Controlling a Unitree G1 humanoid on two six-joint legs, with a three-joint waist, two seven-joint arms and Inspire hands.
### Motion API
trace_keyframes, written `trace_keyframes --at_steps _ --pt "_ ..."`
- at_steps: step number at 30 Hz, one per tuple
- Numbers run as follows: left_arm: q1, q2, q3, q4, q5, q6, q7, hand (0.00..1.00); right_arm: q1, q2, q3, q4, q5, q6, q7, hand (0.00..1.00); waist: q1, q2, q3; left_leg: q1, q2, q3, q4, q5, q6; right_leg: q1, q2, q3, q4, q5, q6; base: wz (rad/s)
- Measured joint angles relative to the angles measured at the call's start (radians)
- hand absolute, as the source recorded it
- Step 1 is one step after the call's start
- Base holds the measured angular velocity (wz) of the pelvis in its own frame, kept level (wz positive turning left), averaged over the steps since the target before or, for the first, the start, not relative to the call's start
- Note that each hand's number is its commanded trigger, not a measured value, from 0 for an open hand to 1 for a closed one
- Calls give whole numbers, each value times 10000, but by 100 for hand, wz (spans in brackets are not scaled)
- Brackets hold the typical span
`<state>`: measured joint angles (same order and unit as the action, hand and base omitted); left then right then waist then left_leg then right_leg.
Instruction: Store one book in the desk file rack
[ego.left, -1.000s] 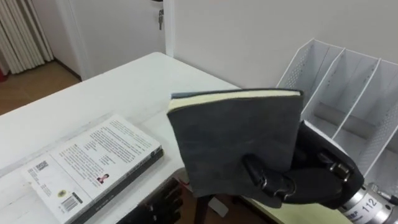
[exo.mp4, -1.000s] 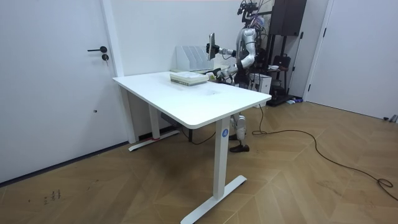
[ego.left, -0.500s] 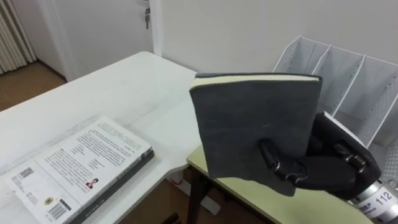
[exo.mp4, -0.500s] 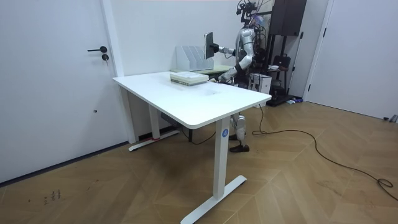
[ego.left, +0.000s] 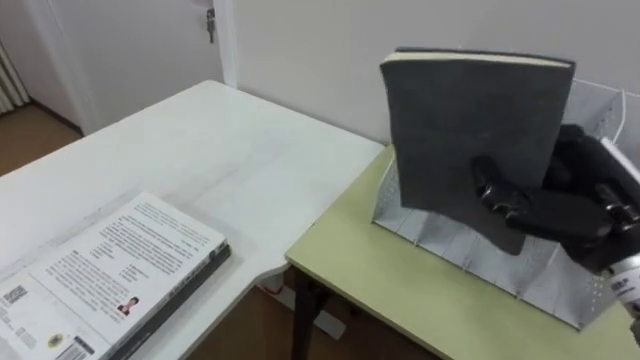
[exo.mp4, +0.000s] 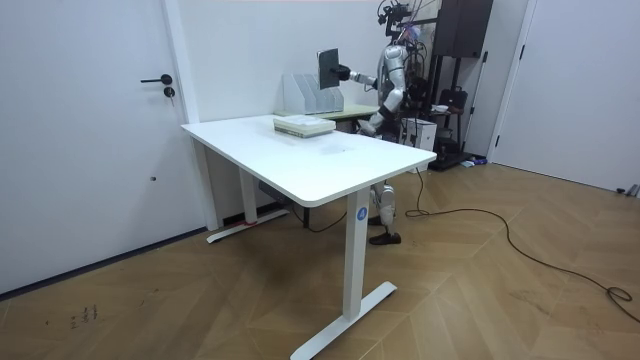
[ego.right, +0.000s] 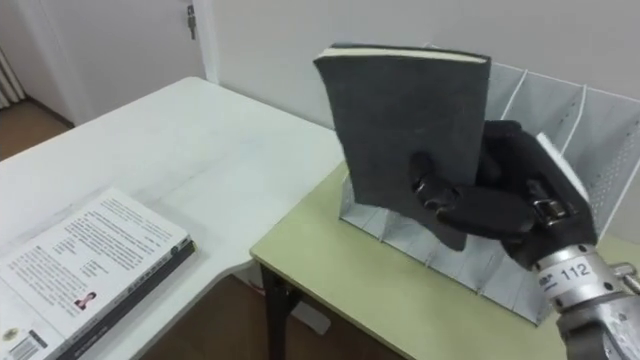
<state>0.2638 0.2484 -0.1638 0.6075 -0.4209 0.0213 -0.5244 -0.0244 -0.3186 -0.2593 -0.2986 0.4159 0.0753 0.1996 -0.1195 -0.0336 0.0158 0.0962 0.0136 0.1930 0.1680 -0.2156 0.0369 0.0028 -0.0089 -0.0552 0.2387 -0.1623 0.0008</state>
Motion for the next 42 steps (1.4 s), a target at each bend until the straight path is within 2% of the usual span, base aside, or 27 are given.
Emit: trace_keyframes --at_steps 4,8,10,15,23,31,35,42 --pt "-142 -214 -38 1003 12 -229 485 0 -570 13 44 -3 -319 -176 -1267 100 129 75 -43 14 -14 -3 -8 -1 -1 8 4 -24 -3 8 -12 -1" --pt "19 -235 24 1731 12 -256 923 0 -954 12 34 -4 -314 -351 -2505 100 171 159 -99 34 -62 -3 -13 0 -1 18 11 -31 -7 8 -13 0" --pt "107 -291 128 2246 18 -424 1161 0 -1113 12 14 -4 -391 -379 -3174 100 178 158 -99 27 -63 -13 -14 1 -2 18 11 -51 -7 8 -13 0" --pt "136 -326 257 3011 232 -506 1519 0 -1185 9 20 -6 -697 -532 -4333 100 183 81 -76 5 -65 -49 -35 0 -3 23 0 -146 -23 7 -12 0" --pt "165 -315 342 3399 431 -592 1710 0 -1340 10 22 -95 -1472 -533 -5936 100 243 37 -101 -63 -83 -65 -54 0 -3 23 -18 -303 -68 7 -12 1" --pt "83 -416 334 3780 413 -650 2063 0 -1776 11 17 -95 -1457 -627 -7343 100 270 126 -171 20 -70 -73 -50 1 -2 196 -21 -425 -189 8 -12 3" --pt "21 -444 337 3850 414 -653 2194 0 -1818 11 14 -94 -1462 -815 -8013 100 431 135 -180 41 -73 -70 -26 1 -2 200 -38 -545 -201 9 -14 0" --pt "14 -525 343 3878 414 -739 2387 0 -1816 11 31 31 -1462 -1270 -8437 100 485 196 -130 20 -72 -65 -70 0 -3 199 -39 -555 -196 21 -33 0"
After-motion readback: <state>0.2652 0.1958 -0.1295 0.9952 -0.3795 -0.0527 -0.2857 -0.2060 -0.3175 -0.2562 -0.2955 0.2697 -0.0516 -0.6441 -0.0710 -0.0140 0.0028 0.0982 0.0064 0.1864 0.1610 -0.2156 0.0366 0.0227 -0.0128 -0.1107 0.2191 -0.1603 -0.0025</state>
